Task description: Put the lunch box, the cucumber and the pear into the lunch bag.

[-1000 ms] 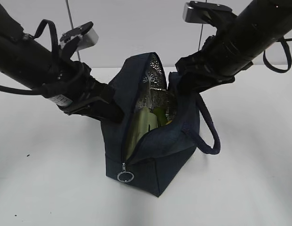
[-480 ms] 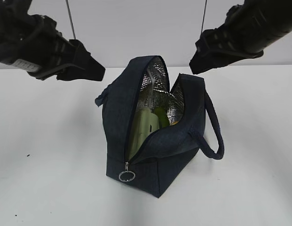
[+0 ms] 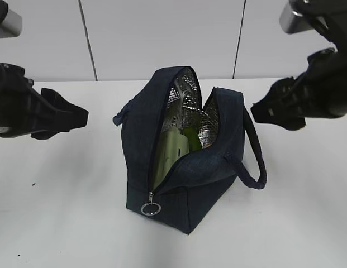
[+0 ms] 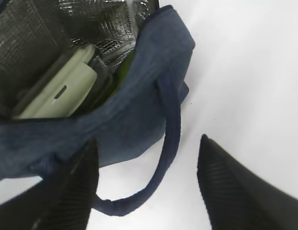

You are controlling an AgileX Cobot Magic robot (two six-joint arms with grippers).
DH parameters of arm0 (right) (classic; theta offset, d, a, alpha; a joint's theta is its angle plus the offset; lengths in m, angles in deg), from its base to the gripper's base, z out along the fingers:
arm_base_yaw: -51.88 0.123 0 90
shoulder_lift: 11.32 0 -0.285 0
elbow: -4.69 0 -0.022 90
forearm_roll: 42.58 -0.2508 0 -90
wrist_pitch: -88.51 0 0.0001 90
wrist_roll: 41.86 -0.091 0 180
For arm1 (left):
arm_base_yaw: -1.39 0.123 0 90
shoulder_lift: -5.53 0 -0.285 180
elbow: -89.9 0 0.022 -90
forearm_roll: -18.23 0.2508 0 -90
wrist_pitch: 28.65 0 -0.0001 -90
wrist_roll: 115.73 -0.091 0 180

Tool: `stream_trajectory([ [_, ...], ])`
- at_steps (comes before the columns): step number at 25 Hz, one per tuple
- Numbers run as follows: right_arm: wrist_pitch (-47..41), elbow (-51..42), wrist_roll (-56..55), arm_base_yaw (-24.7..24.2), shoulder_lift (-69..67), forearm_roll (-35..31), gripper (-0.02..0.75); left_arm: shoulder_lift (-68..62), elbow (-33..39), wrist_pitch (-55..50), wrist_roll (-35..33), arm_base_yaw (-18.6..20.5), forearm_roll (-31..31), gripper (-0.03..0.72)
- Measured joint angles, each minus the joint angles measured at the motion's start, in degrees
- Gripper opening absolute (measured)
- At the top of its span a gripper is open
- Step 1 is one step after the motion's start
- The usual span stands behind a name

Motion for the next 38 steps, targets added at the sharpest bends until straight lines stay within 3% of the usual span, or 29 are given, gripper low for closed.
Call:
stream_trajectory([
  [8,10.6,-17.1,3.9,0.2,10.6,-0.9,0.500,0.6,3.3,2.0,0.0,0.0,1.7,0.276],
  [15,18.9,-26.0,9.4,6.1,18.3,-0.8,0.496,1.1,5.5,2.9,0.0,0.0,2.7,0.269],
  [23,21.4,-27.8,11.5,12.0,12.3,-1.4,0.492,1.1,6.1,4.8,0.0,0.0,3.0,0.259],
  [27,22.2,-27.8,11.5,21.1,8.9,-2.1,0.492,1.1,6.1,5.6,0.0,0.0,3.0,0.259],
  [31,29.3,-27.8,11.5,29.3,2.5,-2.4,0.476,1.1,6.1,6.6,0.0,0.0,3.0,0.257],
  [34,36.6,-27.0,10.4,30.8,-3.7,-3.3,0.461,1.1,6.1,6.8,0.0,0.0,3.0,0.258],
  [38,39.3,-23.4,8.0,30.8,-11.4,-3.7,0.457,1.1,6.1,6.9,0.0,0.0,3.0,0.257],
])
